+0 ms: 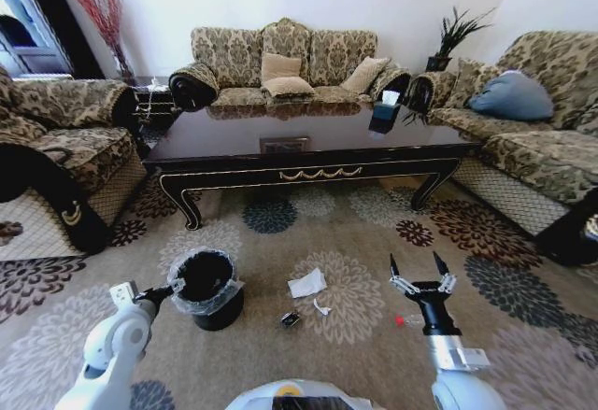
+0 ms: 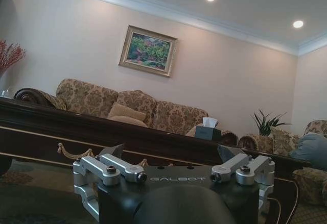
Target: Move to the front of the table and pick up the trash from the floor, then place it into the trash bin.
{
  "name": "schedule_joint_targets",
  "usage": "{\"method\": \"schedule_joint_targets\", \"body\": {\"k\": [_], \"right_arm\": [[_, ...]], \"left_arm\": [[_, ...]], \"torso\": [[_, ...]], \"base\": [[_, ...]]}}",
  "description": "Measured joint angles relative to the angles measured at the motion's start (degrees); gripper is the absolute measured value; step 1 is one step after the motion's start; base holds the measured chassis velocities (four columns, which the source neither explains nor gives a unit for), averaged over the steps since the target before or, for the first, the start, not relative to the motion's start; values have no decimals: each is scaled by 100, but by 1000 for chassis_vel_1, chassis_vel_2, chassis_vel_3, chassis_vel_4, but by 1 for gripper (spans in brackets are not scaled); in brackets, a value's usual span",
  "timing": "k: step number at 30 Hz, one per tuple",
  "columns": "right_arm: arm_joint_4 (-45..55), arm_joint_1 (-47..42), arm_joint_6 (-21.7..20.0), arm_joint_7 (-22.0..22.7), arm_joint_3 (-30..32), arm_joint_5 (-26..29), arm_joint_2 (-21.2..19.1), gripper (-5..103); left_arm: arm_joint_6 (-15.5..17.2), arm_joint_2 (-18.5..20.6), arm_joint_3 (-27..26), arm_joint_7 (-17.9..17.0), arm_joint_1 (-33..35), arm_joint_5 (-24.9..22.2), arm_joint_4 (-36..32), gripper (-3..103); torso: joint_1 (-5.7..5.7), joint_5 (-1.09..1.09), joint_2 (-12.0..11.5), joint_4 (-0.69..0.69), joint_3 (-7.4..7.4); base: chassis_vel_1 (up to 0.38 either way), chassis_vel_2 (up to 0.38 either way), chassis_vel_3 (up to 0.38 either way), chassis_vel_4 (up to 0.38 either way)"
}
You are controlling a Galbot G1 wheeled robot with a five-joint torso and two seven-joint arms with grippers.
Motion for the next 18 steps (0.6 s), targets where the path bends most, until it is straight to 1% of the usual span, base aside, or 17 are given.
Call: {"method": "schedule_joint_targets", "body": {"k": [3, 10, 16, 17, 18], "right_arm": [[-32, 11, -2, 17, -19, -20, 6, 100], [-22, -18, -4, 80, -17, -44, 15, 100], [9, -66, -3, 91, -17, -79, 39, 100], [15, -76, -3, 91, -16, -83, 43, 100], [19, -85, -2, 92, -11, -88, 45, 100]], "left_arm": [[-29, -15, 40, 48, -63, -88, 161, 100], [-139, -19, 129, 174, -193, -131, 449, 100], [-144, -34, 175, 177, -279, -247, 588, 100], [-144, -38, 181, 175, -288, -261, 601, 102], [-144, -41, 185, 168, -299, -266, 624, 98]], "torso": [[0, 0, 0, -2, 0], [0, 0, 0, -2, 0], [0, -1, 0, -2, 0], [0, 0, 0, -2, 0], [0, 0, 0, -2, 0]], "base": [[0, 0, 0, 0], [0, 0, 0, 0], [0, 0, 0, 0], [0, 0, 0, 0], [0, 0, 0, 0]]}}
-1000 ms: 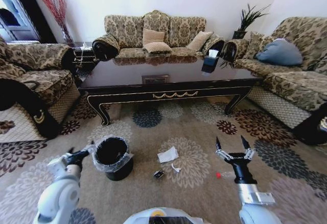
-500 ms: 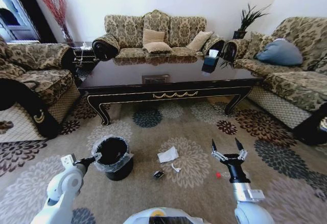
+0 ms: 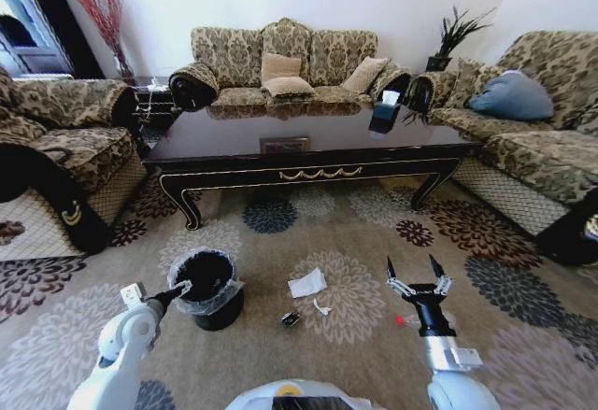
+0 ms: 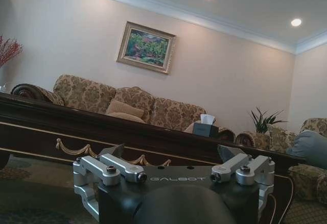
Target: Move to the front of the table and pick up the trash from the floor, then place it into the trash bin.
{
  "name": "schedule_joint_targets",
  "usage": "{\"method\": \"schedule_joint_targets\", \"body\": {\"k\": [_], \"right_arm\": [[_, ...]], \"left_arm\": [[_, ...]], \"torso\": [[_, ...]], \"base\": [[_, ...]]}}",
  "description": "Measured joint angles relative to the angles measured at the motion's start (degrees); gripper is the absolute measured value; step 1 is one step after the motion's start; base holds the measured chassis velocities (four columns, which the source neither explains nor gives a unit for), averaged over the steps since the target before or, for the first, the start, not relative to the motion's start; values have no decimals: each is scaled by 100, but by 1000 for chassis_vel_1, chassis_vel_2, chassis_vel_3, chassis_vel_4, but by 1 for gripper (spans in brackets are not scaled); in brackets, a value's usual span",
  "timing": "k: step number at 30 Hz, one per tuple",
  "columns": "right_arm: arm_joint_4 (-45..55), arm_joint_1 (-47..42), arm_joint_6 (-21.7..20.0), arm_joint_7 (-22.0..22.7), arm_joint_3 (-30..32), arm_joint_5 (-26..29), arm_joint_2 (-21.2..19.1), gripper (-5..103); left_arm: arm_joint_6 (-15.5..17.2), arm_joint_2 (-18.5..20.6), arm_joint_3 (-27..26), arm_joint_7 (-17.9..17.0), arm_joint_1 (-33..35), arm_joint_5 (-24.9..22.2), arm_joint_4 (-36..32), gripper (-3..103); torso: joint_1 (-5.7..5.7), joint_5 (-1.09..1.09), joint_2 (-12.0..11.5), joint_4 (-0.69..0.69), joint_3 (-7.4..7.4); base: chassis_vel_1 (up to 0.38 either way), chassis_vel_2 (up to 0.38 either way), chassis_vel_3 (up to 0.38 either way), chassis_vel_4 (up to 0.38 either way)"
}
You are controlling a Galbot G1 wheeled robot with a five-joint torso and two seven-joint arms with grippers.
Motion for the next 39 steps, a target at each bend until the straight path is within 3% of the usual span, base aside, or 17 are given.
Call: {"method": "schedule_joint_targets", "body": {"k": [3, 5, 7, 13, 19, 22, 24, 27, 33, 39], "right_arm": [[2, -15, 1, 1, 12, -14, 1, 100], [4, -20, 1, 1, 16, -17, 1, 100], [5, -31, 1, 2, 24, -20, -1, 100], [0, -42, 1, 9, 41, -27, -6, 100], [-22, -30, 2, 20, 25, -46, 3, 100], [-32, -27, 6, 28, 22, -51, 4, 100], [-42, -16, 16, 39, 18, -56, 4, 100], [-59, -3, 18, 59, 10, -64, 4, 100], [-104, 89, -299, 340, -40, -178, -7, 100], [-278, 341, -1175, 1272, -290, 297, -93, 100]], "left_arm": [[0, 1, 35, -13, -47, 3, 95, 84], [0, 3, 49, -15, -68, 7, 126, 84], [-1, 5, 85, -16, -124, 13, 194, 73], [-9, 16, 115, -22, -165, 86, 327, 58], [-23, -7, 126, -15, -106, 130, 300, 30], [-31, -16, 119, -19, -78, 162, 279, 25], [-32, -20, 96, -17, -37, 179, 242, 14], [-30, -10, 59, -19, -2, 196, 217, 6], [-23, 62, -74, -29, 116, 240, 45, 2], [-21, 179, -347, -47, 375, 252, -398, 2]], "torso": [[0, 0, 0, 1, 0], [0, 0, 0, 0, 0], [0, 0, 0, 0, 0], [0, 0, 0, 0, 0], [0, 0, 0, 0, 0], [-1, 1, 0, 0, 0], [-1, -1, 0, 0, 0], [-1, 0, 0, 2, 0], [-1, 0, 0, 0, 0], [-1, -1, 0, 2, 0]], "base": [[0, 0, 0, 0], [0, 0, 0, 0], [0, 0, 0, 0], [0, 0, 0, 0], [0, 0, 0, 0], [0, 0, 0, 0], [0, 0, 0, 0], [0, 0, 0, 0], [0, 0, 0, 0], [0, 0, 0, 0]]}}
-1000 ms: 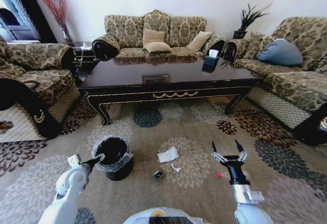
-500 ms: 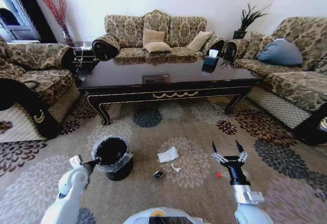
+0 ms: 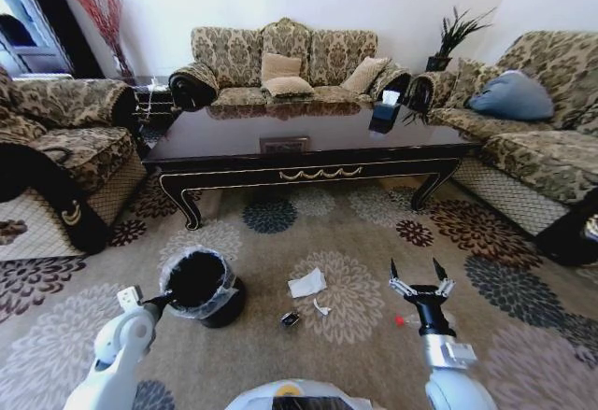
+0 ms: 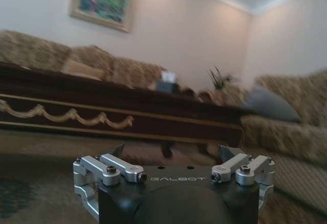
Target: Move to the front of the table and pick up the trash from the floor, then place it into the trash bin.
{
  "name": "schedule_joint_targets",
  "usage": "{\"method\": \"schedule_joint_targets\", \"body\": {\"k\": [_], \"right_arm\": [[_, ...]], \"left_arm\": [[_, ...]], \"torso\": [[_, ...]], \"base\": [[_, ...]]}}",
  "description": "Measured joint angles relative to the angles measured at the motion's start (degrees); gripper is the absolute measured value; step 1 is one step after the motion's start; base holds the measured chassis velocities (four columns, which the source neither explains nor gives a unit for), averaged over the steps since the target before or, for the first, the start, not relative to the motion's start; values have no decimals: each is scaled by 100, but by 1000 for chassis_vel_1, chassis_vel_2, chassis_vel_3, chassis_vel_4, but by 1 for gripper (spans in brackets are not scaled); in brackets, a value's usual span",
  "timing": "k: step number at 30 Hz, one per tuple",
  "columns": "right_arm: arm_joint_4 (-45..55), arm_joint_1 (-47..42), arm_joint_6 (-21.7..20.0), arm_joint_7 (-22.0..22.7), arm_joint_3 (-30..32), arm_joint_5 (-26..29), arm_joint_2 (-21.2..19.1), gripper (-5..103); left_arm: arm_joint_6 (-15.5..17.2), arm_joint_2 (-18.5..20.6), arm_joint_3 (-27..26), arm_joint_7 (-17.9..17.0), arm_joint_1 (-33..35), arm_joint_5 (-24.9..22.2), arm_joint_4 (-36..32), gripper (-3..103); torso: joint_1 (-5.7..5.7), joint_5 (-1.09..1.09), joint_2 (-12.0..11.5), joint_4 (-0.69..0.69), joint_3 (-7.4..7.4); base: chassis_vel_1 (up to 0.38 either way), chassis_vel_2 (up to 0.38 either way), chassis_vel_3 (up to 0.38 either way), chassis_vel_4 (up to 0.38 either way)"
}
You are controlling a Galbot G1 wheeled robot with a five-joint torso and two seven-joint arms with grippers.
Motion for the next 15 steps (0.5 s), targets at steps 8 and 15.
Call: {"method": "schedule_joint_targets", "body": {"k": [8, 15], "right_arm": [[-576, 491, -915, 1171, -106, 2022, -34, 100], [-1548, 1725, -1659, 2198, -84, 4080, -221, 100]], "left_arm": [[-14, 76, -180, 0, 330, -53, -881, 2], [-39, -78, -365, 5, 716, -51, -1709, 2]], "torso": [[0, 1, 0, -4, 0], [0, 2, 0, -1, 0]], "base": [[0, 0, 0, 0], [0, 0, 0, 0]]}}
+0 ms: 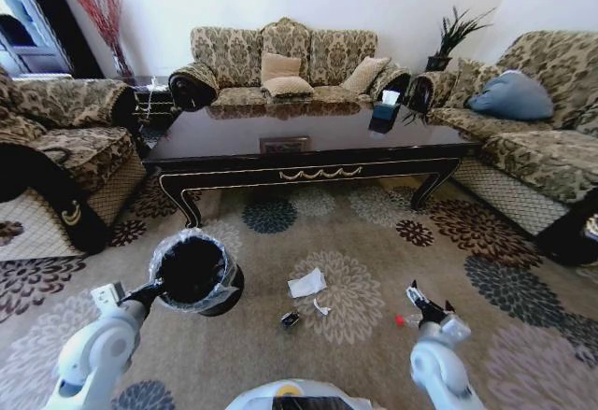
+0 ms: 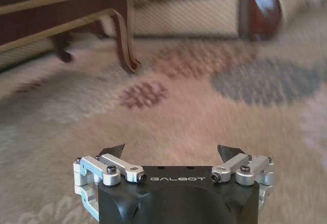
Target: Move to the front of the table and pick up the trash from the floor, then place it into the trash bin.
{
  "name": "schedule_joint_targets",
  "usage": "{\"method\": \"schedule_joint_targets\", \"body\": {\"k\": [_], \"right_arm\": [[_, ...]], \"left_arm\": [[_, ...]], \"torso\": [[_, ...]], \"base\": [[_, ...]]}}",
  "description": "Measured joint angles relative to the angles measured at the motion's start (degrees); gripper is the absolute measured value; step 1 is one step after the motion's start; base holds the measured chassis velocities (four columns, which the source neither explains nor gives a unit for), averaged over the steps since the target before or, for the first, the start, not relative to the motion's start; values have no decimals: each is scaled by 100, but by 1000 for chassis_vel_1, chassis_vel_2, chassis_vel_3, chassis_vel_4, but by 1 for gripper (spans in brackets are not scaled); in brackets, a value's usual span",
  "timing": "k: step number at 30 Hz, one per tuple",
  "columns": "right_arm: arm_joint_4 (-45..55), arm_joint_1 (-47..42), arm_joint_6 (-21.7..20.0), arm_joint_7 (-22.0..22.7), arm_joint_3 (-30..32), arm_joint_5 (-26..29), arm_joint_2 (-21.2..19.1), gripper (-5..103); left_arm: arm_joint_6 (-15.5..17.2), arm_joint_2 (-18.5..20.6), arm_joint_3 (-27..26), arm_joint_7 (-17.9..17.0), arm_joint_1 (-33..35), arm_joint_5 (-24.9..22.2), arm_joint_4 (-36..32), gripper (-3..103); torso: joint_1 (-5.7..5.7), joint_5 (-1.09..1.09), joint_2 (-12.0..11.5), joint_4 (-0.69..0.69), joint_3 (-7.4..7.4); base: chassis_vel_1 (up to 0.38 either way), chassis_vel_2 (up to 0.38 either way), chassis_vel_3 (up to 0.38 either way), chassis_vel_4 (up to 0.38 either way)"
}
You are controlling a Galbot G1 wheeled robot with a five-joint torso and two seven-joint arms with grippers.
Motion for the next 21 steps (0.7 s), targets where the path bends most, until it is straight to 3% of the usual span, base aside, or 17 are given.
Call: {"method": "schedule_joint_targets", "body": {"k": [9, 16, 21], "right_arm": [[-1887, 1696, -208, 725, -29, 1240, 27, 100], [-3252, 2659, -211, 848, 50, 1604, 17, 100], [-3403, 2757, -350, 966, 96, 1659, 22, 100]], "left_arm": [[-34, -98, -255, -15, 264, -46, -455, 2], [-28, -37, -405, -30, 266, -77, -535, 2], [-23, -3, -363, -39, 152, -65, -351, 2]], "torso": [[0, 0, 0, 1, 1], [1, 0, 0, -2, 1], [1, -2, 0, 0, 1]], "base": [[0, 0, 0, 0], [0, 0, 0, 0], [0, 0, 0, 0]]}}
